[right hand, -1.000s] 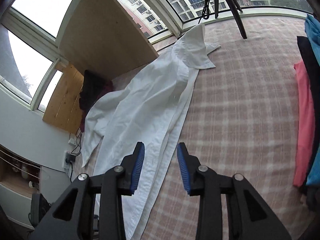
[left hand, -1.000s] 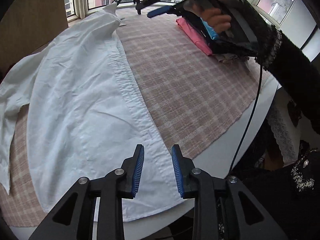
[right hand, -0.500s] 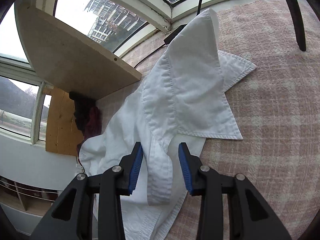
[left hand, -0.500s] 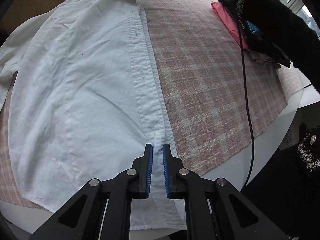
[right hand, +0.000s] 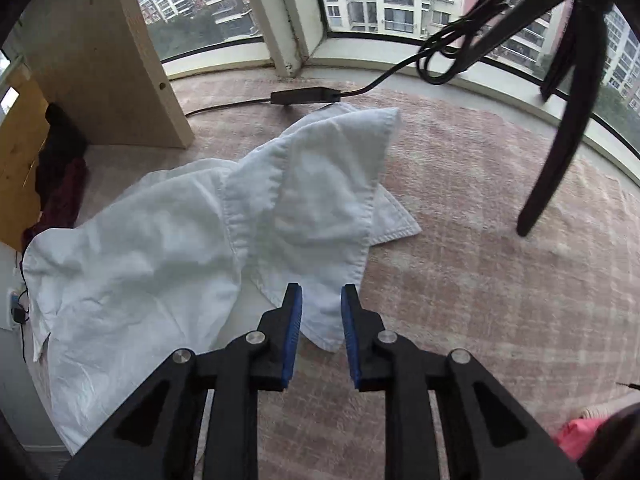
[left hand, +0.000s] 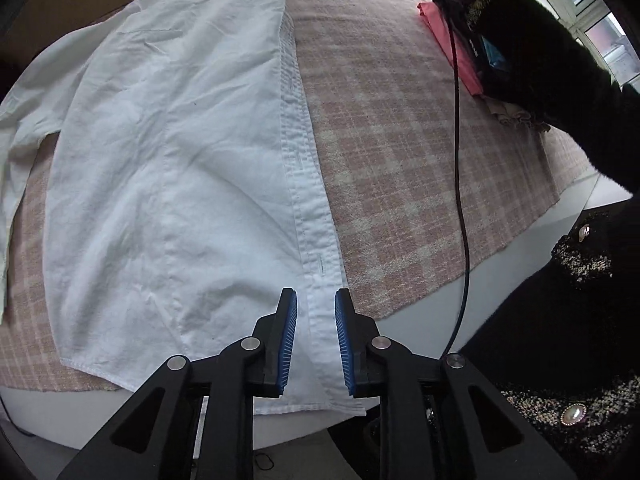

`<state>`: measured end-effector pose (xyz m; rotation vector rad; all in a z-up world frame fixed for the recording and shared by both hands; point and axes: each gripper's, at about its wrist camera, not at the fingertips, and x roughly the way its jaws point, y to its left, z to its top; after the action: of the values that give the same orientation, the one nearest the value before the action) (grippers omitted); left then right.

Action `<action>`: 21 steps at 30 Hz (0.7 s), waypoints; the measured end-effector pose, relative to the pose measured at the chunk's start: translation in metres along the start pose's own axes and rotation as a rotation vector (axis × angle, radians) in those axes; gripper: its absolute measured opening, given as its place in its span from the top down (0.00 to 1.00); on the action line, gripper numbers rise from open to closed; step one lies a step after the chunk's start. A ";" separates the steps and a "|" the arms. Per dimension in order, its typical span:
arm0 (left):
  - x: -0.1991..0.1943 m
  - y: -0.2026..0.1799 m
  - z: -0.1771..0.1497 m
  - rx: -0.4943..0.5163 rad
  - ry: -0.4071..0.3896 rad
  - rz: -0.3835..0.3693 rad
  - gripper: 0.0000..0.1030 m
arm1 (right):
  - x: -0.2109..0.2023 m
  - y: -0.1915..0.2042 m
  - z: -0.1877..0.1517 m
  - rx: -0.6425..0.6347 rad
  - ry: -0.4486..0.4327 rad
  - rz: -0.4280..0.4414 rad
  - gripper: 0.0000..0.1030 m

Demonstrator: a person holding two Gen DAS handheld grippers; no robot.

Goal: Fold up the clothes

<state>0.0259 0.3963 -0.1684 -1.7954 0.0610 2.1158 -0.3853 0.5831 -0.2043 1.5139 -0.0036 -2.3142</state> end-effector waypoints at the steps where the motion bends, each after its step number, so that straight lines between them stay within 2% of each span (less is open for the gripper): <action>1: -0.012 0.007 0.003 -0.023 -0.040 0.018 0.79 | -0.013 0.000 -0.002 -0.005 -0.047 0.026 0.80; 4: -0.029 0.053 0.020 -0.125 -0.144 0.110 0.75 | -0.036 0.017 -0.003 -0.099 -0.151 0.128 0.81; 7: -0.019 0.105 0.033 -0.221 -0.187 0.101 0.75 | -0.009 0.056 -0.002 -0.225 -0.096 0.211 0.81; 9: 0.001 0.128 0.033 -0.267 -0.138 0.142 0.75 | 0.020 0.079 -0.002 -0.284 -0.037 0.216 0.81; 11: 0.019 0.148 0.026 -0.315 -0.085 0.170 0.75 | 0.044 0.083 -0.001 -0.273 0.005 0.134 0.81; 12: 0.014 0.152 0.018 -0.327 -0.098 0.163 0.78 | 0.049 0.077 0.002 -0.229 0.012 0.115 0.84; 14: 0.002 0.159 0.004 -0.351 -0.103 0.160 0.78 | 0.052 0.066 0.006 -0.155 0.017 0.091 0.84; 16: -0.022 0.165 -0.011 -0.348 -0.142 0.186 0.76 | 0.038 0.061 0.007 -0.125 -0.002 0.117 0.84; 19: -0.057 0.192 -0.029 -0.350 -0.179 0.286 0.65 | 0.011 0.069 0.001 -0.126 -0.022 0.196 0.81; 21: -0.076 0.220 -0.038 -0.363 -0.183 0.362 0.65 | -0.004 0.083 -0.006 -0.162 -0.025 0.210 0.80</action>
<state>0.0057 0.1629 -0.1467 -1.8877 -0.0535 2.6862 -0.3531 0.5081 -0.1867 1.3371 0.0163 -2.1137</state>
